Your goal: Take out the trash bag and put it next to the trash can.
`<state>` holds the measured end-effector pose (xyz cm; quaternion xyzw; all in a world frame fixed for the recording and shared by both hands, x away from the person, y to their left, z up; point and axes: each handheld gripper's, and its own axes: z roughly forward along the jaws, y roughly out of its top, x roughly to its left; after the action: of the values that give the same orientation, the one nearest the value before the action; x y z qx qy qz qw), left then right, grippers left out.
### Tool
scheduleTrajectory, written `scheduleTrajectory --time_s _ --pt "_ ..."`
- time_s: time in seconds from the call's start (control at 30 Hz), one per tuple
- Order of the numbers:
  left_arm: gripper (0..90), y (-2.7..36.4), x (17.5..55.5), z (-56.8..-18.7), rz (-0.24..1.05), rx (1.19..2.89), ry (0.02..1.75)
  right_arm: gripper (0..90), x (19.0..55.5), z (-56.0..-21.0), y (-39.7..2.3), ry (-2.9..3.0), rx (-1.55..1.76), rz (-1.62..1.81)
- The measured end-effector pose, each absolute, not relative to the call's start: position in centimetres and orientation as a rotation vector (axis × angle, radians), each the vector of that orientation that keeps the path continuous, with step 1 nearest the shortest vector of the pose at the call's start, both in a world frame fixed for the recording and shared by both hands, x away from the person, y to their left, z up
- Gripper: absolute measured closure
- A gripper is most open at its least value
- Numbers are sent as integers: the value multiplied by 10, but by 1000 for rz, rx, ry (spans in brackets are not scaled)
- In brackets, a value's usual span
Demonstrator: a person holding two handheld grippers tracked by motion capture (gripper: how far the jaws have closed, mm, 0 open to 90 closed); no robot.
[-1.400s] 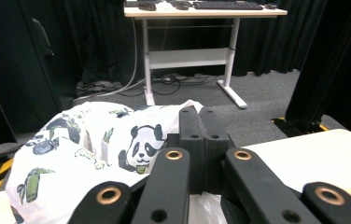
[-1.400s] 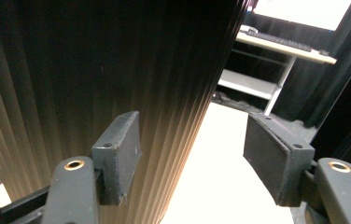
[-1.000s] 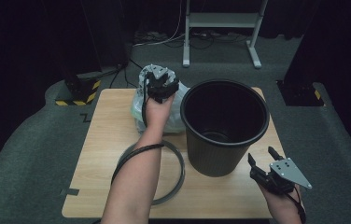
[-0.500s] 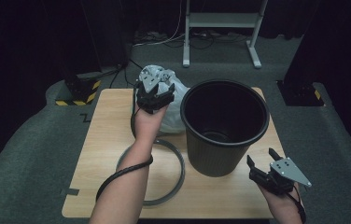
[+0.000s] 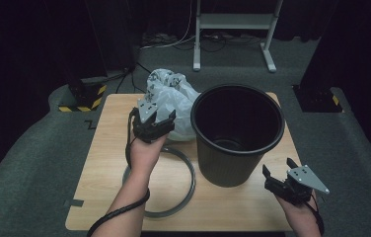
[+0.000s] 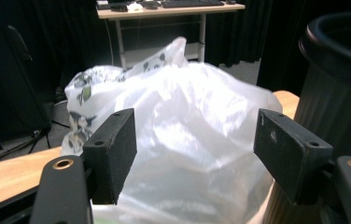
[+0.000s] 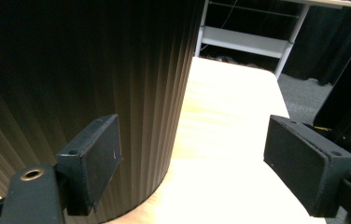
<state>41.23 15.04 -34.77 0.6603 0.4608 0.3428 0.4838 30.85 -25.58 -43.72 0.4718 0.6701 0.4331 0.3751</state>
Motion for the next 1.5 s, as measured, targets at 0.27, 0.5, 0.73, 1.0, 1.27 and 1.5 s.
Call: scheduleTrajectory --time_s 0.27,0.5,0.73,1.0,1.27,1.5 --pt "243 166 393 -368 754 1674 1160 166 314 -444 -259 1761 1240 1082" --pt "272 183 377 -387 714 1730 1195 160 316 -449 -260 1776 1239 1075" --pt "267 193 370 -406 699 1779 1213 154 322 -459 -263 1824 1231 1031" --pt "250 210 369 -441 607 1848 1282 144 334 -479 -271 1835 1367 1039" --pt "199 226 370 -460 587 1961 1330 140 341 -491 -273 1855 1440 1002" --pt "188 236 370 -465 568 1949 1359 147 348 -500 -267 1883 1479 938"
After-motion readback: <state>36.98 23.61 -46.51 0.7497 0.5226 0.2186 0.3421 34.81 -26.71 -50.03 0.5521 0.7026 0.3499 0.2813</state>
